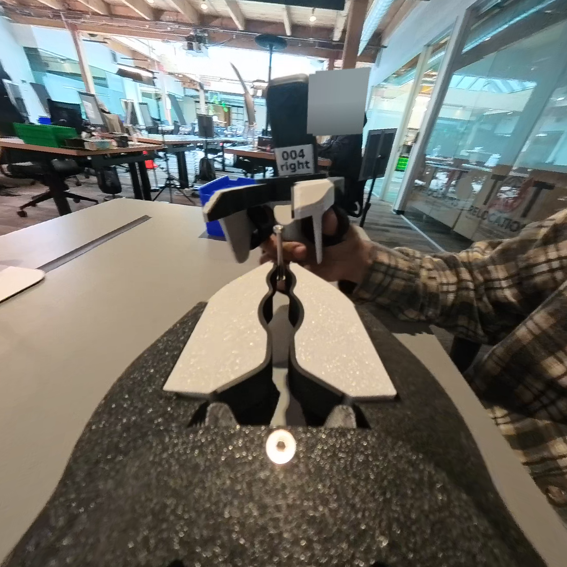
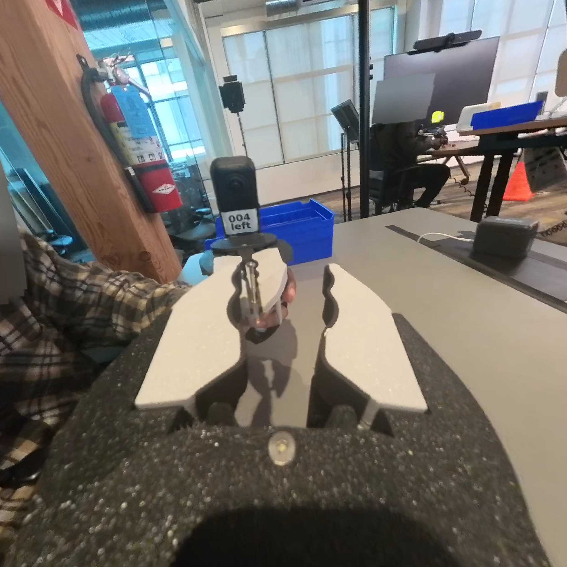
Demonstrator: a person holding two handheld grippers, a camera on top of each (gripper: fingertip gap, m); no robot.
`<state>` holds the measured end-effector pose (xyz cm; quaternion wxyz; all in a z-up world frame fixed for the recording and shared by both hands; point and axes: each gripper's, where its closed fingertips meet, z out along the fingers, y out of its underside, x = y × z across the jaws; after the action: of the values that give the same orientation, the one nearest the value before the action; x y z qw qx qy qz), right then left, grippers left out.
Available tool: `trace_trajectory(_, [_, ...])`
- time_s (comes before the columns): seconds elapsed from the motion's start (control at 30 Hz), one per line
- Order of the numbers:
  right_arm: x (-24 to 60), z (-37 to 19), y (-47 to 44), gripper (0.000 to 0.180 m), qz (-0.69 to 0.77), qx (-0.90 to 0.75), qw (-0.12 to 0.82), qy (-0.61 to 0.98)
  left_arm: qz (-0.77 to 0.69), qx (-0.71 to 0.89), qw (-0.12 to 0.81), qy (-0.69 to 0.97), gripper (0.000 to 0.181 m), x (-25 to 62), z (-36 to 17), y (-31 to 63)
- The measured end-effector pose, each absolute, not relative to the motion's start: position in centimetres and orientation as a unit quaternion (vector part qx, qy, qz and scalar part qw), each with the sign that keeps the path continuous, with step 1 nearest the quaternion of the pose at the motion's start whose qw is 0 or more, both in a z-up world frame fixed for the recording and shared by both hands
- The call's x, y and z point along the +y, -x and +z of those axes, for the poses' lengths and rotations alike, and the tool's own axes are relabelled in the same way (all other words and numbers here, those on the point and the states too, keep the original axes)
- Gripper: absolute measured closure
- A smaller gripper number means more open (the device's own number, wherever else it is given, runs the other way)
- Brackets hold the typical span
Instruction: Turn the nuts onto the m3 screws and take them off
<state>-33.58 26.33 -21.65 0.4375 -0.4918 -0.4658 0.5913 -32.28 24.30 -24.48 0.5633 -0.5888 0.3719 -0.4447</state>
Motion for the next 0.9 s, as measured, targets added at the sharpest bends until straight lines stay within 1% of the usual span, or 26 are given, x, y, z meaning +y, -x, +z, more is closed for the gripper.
trace_trajectory(0.03, [26.6, -21.6, 33.5, 0.131, 0.593, -0.451, 0.439, 0.503, -0.432, 0.369, 0.568, 0.595, 0.177, 24.6, -24.6, 32.5])
trace_trajectory(0.1, [27.1, -21.1, 33.2, 0.127, 0.590, -0.408, 0.461, 0.522, -0.409, 0.364, 0.578, 0.605, 0.177, 25.1, -24.8, 32.9])
trace_trajectory(0.13, [27.3, -20.9, 33.2, 0.122, 0.580, -0.391, 0.477, 0.532, -0.405, 0.361, 0.580, 0.608, 0.177, 25.2, -24.8, 33.0])
trace_trajectory(0.23, [27.6, -21.1, 33.9, 0.100, 0.534, -0.371, 0.508, 0.564, -0.406, 0.353, 0.581, 0.611, 0.177, 25.3, -24.7, 33.1])
trace_trajectory(0.3, [27.9, -21.5, 34.6, 0.092, 0.505, -0.373, 0.517, 0.582, -0.409, 0.352, 0.582, 0.609, 0.177, 25.2, -24.6, 33.2])
trace_trajectory(0.5, [28.6, -22.4, 35.5, 0.091, 0.491, -0.367, 0.507, 0.606, -0.410, 0.355, 0.592, 0.596, 0.177, 24.7, -23.9, 33.4])
trace_trajectory(0.63, [28.7, -21.9, 34.6, 0.092, 0.479, -0.370, 0.522, 0.601, -0.419, 0.349, 0.594, 0.591, 0.177, 24.6, -23.5, 33.7])
trace_trajectory(0.9, [27.8, -21.4, 35.1, 0.095, 0.504, -0.382, 0.510, 0.583, -0.424, 0.353, 0.594, 0.585, 0.177, 24.4, -23.4, 33.4])
